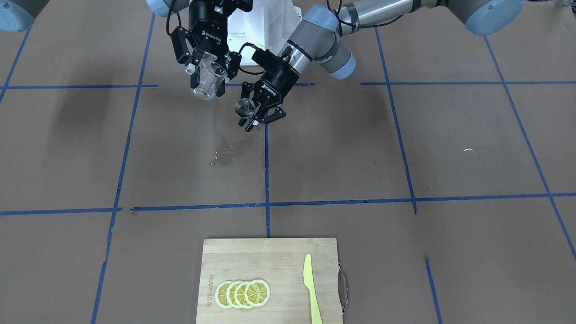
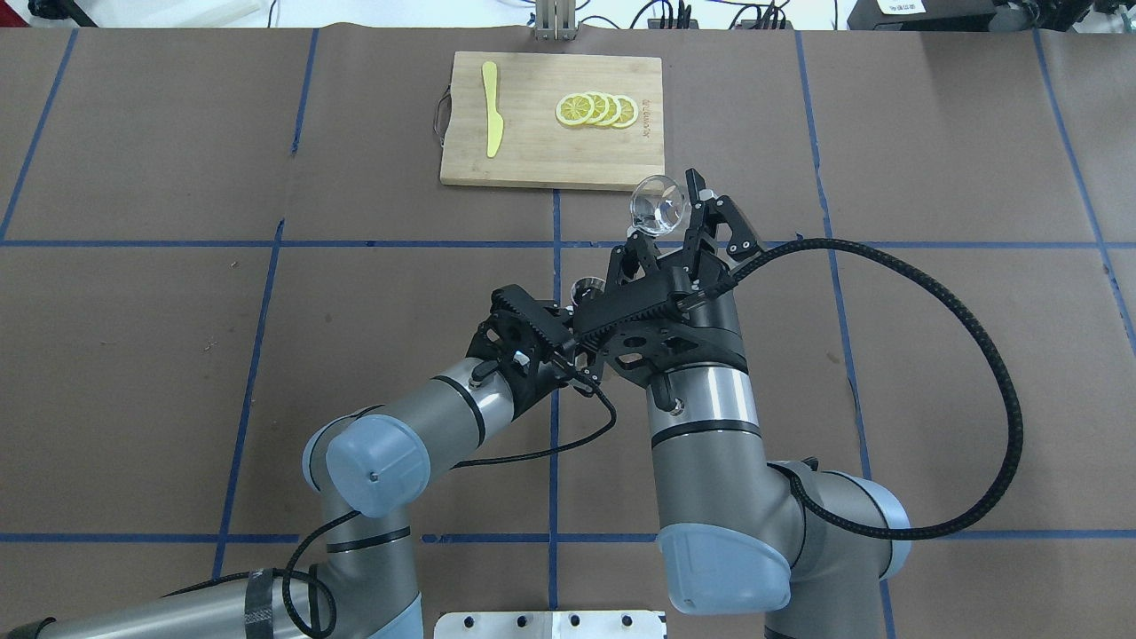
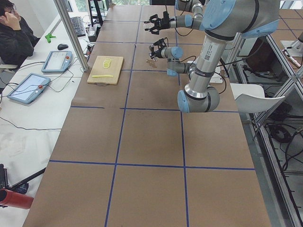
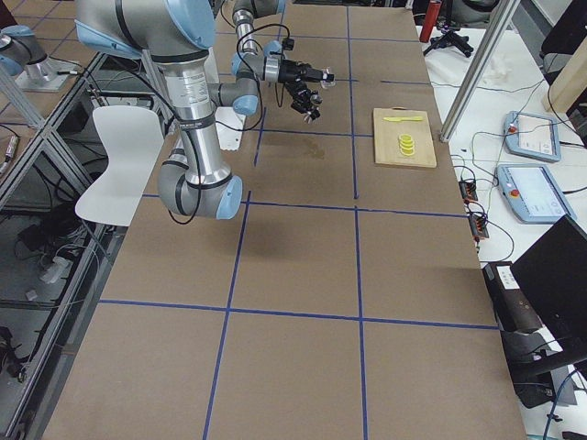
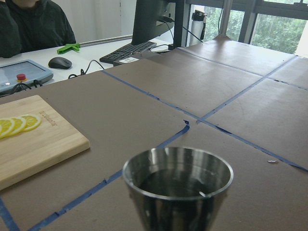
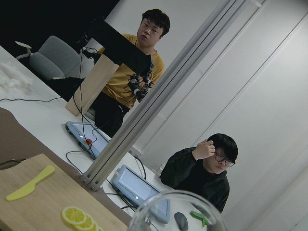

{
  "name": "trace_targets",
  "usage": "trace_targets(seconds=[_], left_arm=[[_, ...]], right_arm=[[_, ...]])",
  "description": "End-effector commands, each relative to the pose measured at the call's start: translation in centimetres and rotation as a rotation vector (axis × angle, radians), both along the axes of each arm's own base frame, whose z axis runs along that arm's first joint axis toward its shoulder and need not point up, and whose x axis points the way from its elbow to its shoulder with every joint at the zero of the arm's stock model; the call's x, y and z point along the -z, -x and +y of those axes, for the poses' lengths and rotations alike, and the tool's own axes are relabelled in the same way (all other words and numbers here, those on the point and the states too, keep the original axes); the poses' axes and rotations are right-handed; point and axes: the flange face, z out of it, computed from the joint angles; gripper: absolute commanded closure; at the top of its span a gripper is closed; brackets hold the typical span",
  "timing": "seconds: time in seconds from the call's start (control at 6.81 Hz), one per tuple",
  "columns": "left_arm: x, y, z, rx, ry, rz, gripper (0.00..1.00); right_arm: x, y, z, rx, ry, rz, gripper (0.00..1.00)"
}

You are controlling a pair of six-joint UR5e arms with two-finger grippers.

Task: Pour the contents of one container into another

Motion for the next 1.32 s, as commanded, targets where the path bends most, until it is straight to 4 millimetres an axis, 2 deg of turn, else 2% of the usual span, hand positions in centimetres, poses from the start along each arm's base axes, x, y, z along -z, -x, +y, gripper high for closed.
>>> trace_targets(seconds=[0.0,0.15,0.29,0.44,0.59,0.73,0.88,1.18], left_arm=[[-0.2,2.3,-1.4,0.125,0.014,0.013,1.0],[-0.5,3.1,-2.4,0.167,0.06,0.05,1.0],[-1.8,3.9,-3.2,0.177,0.116,0.077,1.0],[-4.1,4.6,-3.6,0.211,0.153,0.066,1.0],[-5.1,5.4,-4.4,0.273,0.183,0.016,1.0],[-5.3,6.4,-4.6,0.308,0.234,-0.03,1.0],[-4.3,8.0,-5.1,0.333,0.328,0.006,1.0],[-5.8,9.0,-6.2,0.4,0.496,-0.015,1.0]], right_arm=[[-0.5,-1.4,-0.7,0.075,0.065,-0.205,1.0],[-1.2,-1.8,-1.4,0.122,0.108,-0.267,1.0],[-2.9,-2.0,-2.4,0.16,0.172,-0.335,1.0],[-4.5,-2.6,-3.5,0.195,0.242,-0.4,1.0],[-6.7,-3.1,-4.3,0.208,0.292,-0.392,1.0],[-9.2,-4.0,-5.1,0.208,0.356,-0.417,1.0],[-10.3,-4.1,-5.4,0.206,0.421,-0.502,1.0],[-12.8,-4.7,-5.2,0.162,0.474,-0.556,1.0]])
